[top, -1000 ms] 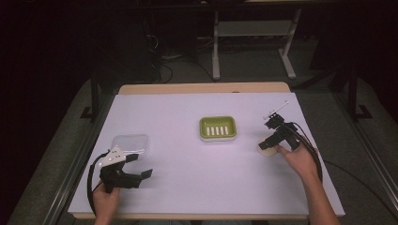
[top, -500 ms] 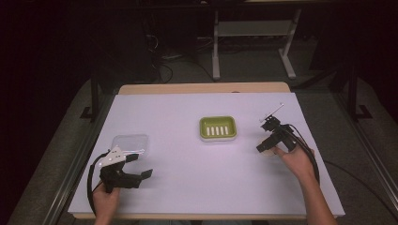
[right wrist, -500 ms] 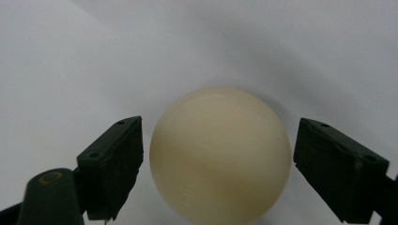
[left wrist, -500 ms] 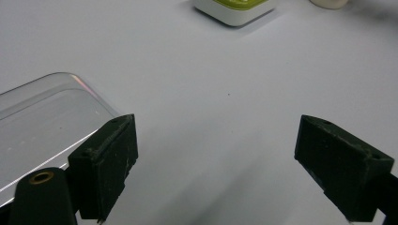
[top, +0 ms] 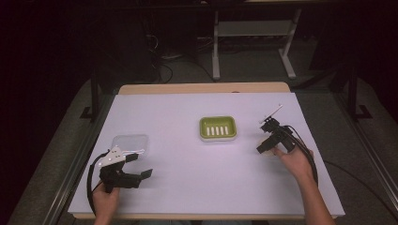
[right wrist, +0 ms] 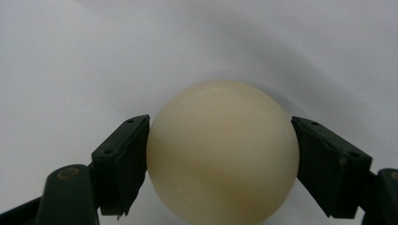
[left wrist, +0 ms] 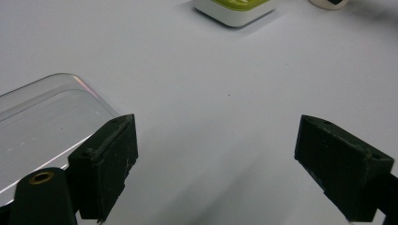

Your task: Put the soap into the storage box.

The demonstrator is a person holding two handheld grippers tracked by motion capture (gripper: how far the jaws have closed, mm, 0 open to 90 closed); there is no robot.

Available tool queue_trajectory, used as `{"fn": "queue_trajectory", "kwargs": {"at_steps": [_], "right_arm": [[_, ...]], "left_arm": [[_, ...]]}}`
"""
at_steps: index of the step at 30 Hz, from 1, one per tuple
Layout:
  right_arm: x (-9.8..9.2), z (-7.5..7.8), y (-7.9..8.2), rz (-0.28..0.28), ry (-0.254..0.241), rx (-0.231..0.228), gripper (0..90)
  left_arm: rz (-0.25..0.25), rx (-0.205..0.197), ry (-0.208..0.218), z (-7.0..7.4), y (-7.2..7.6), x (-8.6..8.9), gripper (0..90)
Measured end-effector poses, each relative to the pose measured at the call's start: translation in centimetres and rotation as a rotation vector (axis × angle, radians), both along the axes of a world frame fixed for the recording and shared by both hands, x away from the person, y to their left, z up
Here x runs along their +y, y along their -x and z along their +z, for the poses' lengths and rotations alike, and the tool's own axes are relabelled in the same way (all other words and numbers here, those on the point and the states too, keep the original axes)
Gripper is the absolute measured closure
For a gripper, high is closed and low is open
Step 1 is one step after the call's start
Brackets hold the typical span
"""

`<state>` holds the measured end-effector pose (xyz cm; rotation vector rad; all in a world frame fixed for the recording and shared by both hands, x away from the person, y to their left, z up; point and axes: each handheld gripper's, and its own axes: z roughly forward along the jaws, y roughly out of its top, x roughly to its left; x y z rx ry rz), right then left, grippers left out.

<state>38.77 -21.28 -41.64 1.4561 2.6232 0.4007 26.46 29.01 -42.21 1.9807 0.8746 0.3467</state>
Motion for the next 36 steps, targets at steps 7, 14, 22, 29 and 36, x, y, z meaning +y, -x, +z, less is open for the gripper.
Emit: {"fn": "queue_trajectory", "kwargs": {"at_steps": [7,14,22,29,36], "right_arm": [[0.0,-0.3,0.0,-0.008,0.001,0.004,22.4],[-0.2,-0.2,0.0,-0.011,-0.011,0.012,23.0],[-0.5,0.1,0.1,-0.025,-0.045,0.014,23.1],[-0.6,1.0,0.3,-0.022,-0.072,-0.003,23.1],[-0.2,2.2,0.3,-0.002,-0.083,-0.025,23.1]], "left_arm": [[0.004,0.001,0.002,0.0,0.0,0.1,12.9],[0.003,-0.002,0.002,0.0,0.0,0.1,12.9],[0.003,-0.006,0.001,0.0,0.0,0.1,12.9],[0.005,-0.005,0.002,0.0,0.0,0.1,12.9],[0.007,-0.004,0.001,0.1,0.0,0.2,12.9]]}}
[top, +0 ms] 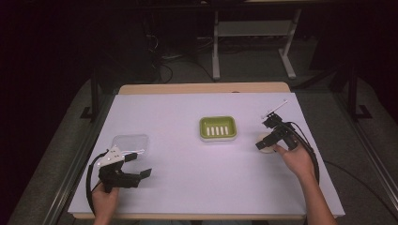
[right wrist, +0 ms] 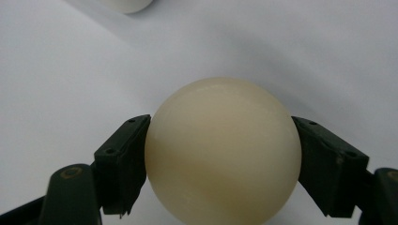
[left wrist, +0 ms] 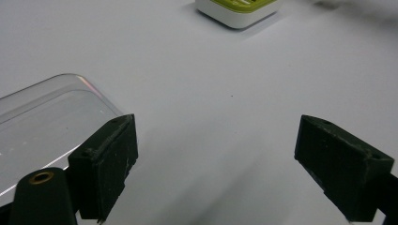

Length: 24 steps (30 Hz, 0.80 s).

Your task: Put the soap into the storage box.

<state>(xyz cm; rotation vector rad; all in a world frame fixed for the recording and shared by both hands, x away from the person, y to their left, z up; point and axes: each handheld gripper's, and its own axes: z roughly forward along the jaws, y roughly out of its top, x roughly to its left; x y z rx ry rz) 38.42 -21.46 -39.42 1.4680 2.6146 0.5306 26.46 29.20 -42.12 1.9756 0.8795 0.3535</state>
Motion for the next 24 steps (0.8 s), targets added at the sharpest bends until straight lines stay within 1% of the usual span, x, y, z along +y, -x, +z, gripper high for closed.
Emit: {"fn": "queue_trajectory", "kwargs": {"at_steps": [10,24], "right_arm": [[0.7,1.4,-0.3,0.013,-0.005,-0.014,23.1],[1.8,2.9,-1.1,0.036,-0.005,-0.029,23.1]], "left_arm": [[0.007,0.003,0.009,0.0,0.1,0.0,12.9],[0.004,-0.004,0.005,0.1,0.0,0.1,12.9]]}}
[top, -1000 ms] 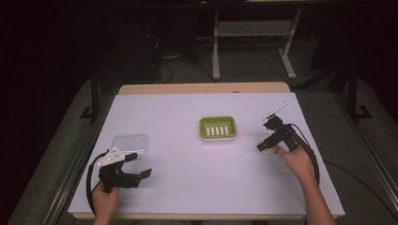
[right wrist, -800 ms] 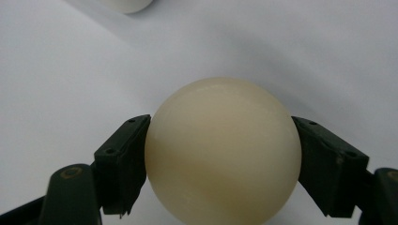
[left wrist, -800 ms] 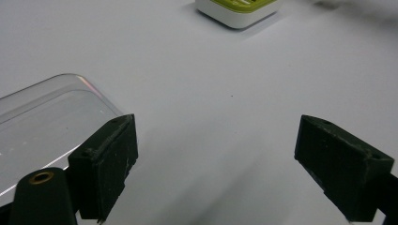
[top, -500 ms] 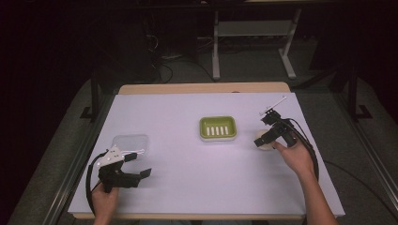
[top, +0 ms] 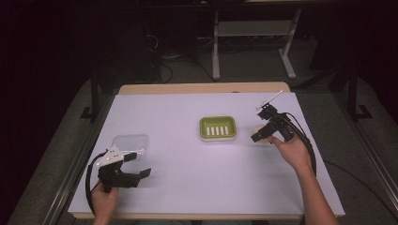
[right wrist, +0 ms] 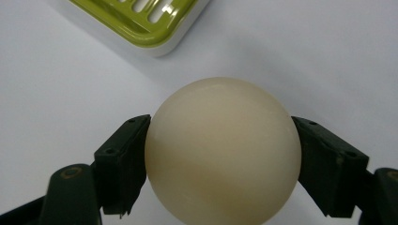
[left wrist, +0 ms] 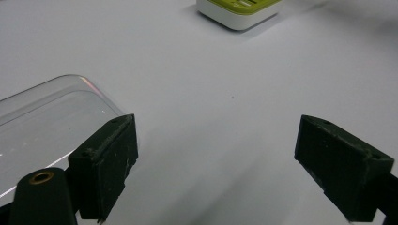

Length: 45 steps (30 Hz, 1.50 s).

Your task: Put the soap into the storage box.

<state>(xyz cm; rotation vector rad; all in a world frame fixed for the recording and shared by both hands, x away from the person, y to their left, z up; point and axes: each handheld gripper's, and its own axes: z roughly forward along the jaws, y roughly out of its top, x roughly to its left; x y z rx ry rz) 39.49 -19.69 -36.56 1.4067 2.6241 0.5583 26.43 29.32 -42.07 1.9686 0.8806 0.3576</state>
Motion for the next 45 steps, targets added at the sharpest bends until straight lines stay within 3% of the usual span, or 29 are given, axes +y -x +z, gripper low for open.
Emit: {"fn": "queue_trajectory", "kwargs": {"at_steps": [21,45], "right_arm": [[2.1,1.2,-1.3,0.031,-0.016,-0.004,23.1],[5.7,2.5,-2.8,0.107,-0.02,-0.029,23.1]], "left_arm": [[0.005,-0.001,0.008,0.1,0.1,0.1,12.9],[0.007,0.0,0.015,0.2,0.2,0.1,12.9]]}}
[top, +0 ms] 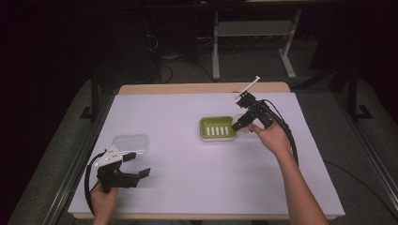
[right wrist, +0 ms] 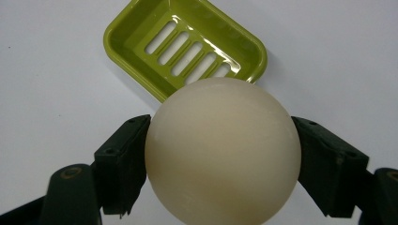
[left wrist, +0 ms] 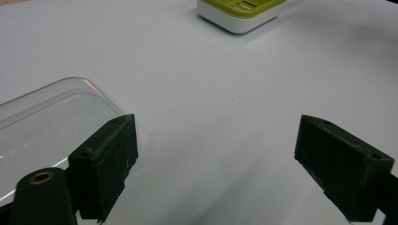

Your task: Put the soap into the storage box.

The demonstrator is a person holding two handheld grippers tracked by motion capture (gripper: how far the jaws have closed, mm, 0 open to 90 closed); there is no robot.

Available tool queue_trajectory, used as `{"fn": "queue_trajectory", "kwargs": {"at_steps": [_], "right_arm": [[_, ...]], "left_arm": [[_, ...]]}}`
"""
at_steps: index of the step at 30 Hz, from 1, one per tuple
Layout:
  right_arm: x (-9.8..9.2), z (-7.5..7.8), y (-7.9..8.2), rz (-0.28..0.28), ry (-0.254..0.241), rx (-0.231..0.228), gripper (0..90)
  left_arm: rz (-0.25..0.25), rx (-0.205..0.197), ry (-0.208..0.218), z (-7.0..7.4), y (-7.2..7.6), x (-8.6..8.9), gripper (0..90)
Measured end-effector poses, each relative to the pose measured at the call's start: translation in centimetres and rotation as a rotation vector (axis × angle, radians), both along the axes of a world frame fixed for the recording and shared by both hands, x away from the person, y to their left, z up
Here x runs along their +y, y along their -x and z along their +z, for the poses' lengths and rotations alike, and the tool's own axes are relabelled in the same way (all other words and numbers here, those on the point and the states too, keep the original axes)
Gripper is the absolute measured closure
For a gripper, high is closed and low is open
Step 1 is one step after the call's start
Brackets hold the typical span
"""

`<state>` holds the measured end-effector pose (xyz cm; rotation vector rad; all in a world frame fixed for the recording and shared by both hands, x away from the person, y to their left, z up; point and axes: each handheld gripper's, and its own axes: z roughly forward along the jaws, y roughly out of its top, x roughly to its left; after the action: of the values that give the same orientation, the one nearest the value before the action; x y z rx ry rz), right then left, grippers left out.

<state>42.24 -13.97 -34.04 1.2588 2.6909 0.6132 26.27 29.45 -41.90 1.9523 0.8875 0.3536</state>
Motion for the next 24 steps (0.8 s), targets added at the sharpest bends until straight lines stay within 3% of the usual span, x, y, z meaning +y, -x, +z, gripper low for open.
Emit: {"fn": "queue_trajectory", "kwargs": {"at_steps": [24], "right_arm": [[2.7,0.3,-1.3,0.034,0.008,0.0,23.1]], "left_arm": [[-0.001,-0.004,-0.002,0.0,0.0,0.0,12.9]]}}
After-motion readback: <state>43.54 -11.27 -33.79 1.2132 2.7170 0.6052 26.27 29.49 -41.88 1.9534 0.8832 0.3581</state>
